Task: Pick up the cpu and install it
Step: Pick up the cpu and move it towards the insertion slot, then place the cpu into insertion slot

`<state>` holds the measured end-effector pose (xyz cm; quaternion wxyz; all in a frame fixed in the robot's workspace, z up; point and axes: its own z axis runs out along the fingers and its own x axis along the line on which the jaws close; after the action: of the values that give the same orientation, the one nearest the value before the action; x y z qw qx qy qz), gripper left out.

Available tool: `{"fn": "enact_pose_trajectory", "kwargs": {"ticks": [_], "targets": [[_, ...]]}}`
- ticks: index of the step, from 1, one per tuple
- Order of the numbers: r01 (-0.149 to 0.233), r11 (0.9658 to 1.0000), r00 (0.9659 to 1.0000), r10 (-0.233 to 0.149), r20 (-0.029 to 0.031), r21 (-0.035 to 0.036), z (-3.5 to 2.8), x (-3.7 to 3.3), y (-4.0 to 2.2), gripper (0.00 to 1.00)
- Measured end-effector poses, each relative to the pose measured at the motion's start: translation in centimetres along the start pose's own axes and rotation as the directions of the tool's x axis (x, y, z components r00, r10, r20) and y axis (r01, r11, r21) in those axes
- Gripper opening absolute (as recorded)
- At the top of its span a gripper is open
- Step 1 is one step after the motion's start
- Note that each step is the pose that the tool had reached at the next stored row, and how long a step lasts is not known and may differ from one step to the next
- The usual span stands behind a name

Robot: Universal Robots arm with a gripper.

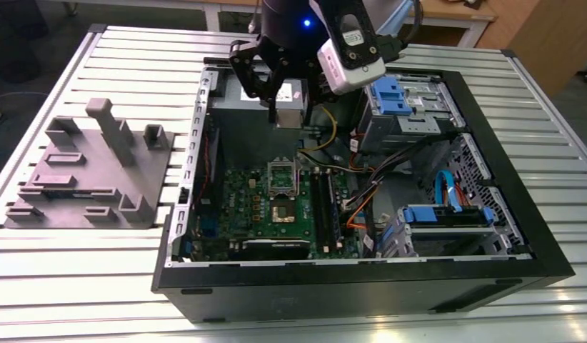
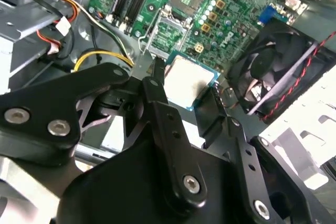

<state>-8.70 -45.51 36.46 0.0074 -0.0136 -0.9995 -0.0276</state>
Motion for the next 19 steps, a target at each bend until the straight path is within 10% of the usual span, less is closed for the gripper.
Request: {"fn": "enact_pose_trajectory", "kwargs": {"ticks": [19], "targets": [[0.0, 1.0, 1.0, 0.0, 0.0, 0.0, 0.08, -0.15, 0.0, 0.47]]}}
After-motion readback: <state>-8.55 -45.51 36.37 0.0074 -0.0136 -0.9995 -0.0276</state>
